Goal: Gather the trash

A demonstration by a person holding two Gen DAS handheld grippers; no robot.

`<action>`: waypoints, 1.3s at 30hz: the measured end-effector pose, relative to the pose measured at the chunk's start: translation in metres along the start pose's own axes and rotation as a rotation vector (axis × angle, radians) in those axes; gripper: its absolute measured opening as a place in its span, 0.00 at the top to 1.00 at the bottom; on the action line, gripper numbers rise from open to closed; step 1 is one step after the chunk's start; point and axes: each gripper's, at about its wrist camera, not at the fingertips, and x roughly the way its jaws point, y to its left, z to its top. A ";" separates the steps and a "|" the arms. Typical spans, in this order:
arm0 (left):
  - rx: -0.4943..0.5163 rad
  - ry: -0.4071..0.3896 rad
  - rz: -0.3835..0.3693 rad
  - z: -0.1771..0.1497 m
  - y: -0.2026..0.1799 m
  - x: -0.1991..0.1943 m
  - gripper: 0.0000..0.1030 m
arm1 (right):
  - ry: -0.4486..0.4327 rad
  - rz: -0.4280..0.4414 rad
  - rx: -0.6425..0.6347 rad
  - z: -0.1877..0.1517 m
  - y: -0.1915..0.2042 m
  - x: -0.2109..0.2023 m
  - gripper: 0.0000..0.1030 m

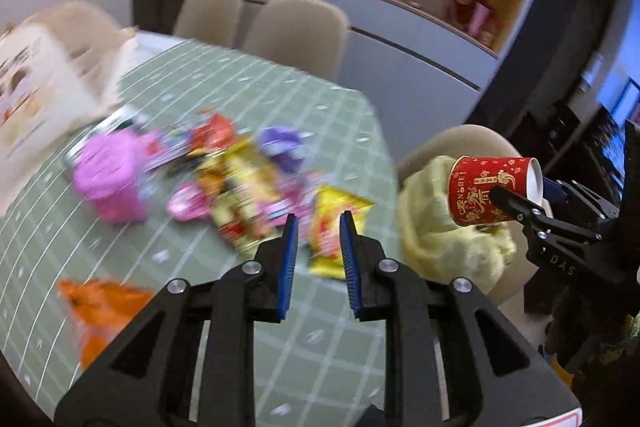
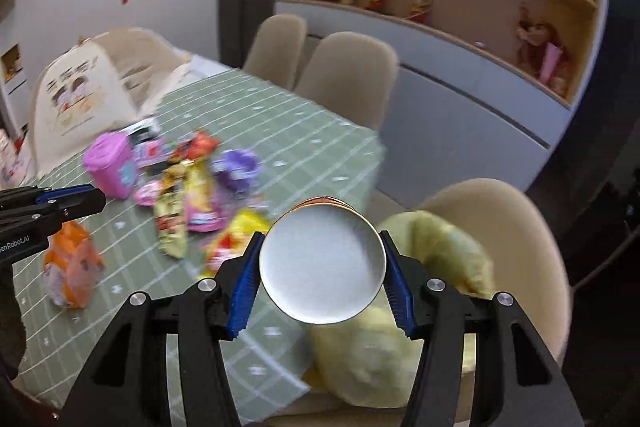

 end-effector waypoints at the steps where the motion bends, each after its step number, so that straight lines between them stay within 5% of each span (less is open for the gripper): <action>1: 0.019 0.004 -0.011 0.005 -0.013 0.006 0.81 | -0.004 -0.011 0.012 -0.001 -0.012 -0.001 0.49; 6: 0.096 0.039 -0.086 0.027 -0.076 0.043 0.81 | -0.022 -0.067 0.089 -0.006 -0.083 -0.003 0.49; 13: 0.106 0.112 -0.401 0.053 -0.134 0.096 0.81 | -0.049 -0.138 0.163 -0.012 -0.167 0.004 0.49; 17: 0.116 0.162 -0.428 0.054 -0.156 0.129 0.81 | -0.057 -0.153 0.198 -0.017 -0.202 0.010 0.49; 20: 0.117 0.163 -0.349 0.048 -0.156 0.139 0.81 | -0.052 -0.139 0.217 -0.017 -0.214 0.017 0.49; 24: 0.132 0.031 -0.188 0.028 -0.115 0.110 0.71 | -0.061 -0.059 0.204 -0.012 -0.201 0.029 0.49; 33: -0.065 -0.146 0.339 -0.049 0.050 -0.005 0.43 | -0.041 0.219 0.075 0.003 -0.073 0.071 0.49; 39: -0.181 -0.039 0.444 -0.095 0.112 -0.007 0.41 | 0.002 0.332 -0.011 0.004 0.004 0.080 0.49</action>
